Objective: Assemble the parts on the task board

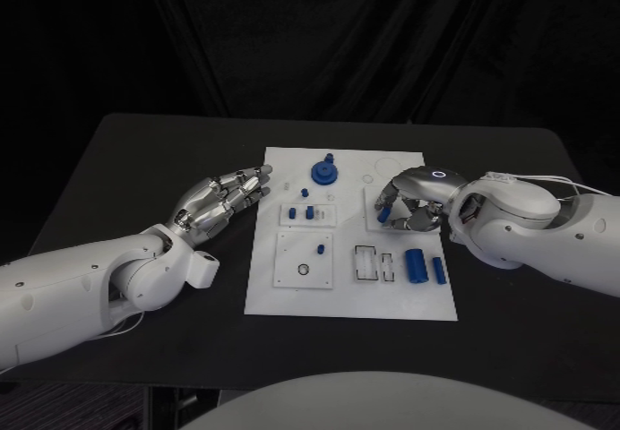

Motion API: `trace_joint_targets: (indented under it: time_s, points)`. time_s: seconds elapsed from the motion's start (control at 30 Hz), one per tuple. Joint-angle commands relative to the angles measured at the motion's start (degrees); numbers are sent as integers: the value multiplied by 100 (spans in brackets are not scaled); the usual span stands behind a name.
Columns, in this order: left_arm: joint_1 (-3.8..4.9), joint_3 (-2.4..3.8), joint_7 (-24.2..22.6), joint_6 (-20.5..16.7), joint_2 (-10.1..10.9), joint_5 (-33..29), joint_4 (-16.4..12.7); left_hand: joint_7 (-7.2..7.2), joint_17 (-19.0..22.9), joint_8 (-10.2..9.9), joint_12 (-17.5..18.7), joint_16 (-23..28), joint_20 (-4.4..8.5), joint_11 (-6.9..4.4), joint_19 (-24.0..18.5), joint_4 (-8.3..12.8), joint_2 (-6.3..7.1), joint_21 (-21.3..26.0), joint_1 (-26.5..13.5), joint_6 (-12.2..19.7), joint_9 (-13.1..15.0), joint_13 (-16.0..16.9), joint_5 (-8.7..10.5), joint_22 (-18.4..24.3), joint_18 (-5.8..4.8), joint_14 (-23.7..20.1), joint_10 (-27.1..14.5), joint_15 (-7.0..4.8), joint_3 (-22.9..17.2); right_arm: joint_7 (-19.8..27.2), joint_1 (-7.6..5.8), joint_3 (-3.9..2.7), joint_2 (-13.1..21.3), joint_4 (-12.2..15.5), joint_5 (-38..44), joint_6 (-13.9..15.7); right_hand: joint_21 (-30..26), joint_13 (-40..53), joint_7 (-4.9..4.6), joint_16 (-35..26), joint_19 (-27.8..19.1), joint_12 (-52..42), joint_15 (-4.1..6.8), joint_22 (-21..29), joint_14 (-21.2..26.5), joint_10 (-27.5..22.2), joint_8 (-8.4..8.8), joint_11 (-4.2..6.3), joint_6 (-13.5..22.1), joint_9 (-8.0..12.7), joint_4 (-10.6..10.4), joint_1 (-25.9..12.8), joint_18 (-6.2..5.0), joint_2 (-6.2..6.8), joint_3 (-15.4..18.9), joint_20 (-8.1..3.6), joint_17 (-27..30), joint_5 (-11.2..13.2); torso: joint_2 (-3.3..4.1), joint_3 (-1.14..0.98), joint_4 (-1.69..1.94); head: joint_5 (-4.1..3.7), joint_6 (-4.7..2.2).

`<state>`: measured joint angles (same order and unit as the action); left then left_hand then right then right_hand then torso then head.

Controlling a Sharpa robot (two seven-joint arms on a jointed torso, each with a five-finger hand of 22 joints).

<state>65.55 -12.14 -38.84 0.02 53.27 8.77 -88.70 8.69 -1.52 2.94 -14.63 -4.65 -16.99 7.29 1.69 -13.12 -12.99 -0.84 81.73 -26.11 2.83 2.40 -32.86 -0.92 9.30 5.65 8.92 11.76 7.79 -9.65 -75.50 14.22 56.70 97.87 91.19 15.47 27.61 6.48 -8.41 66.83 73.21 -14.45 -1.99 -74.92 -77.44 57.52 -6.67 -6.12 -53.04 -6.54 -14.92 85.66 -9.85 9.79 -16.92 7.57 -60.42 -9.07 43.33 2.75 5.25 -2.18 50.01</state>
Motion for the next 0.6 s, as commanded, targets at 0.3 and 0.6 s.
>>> trace_joint_targets:
  time_s: [0.3,0.6]
  points:
    - [-46,3,-150,96,-6,14,5,9,-5,28,-34,-26,8,36,-4,5,-11,-3,54,-32,5,9,-33,4,7,9,5,-26,-46,104,98,-1,-106,-94,9,45,90,-27,12,40,68,88,108,-312,-35,345,-103,76,-317,-53,17,177,74,-18,-236,-73,-44,-59,-8,1,-2,7,-1]
    - [-101,4,-138,108,-9,14,11,29,-7,31,-46,-36,7,60,-3,5,-22,-4,59,-49,7,10,-39,3,13,11,12,-30,-66,150,106,-2,-91,-71,9,341,289,-22,115,90,143,130,224,-351,-108,837,-360,214,-892,-257,215,429,94,-192,-497,-180,-110,-25,-13,-3,2,21,-1]
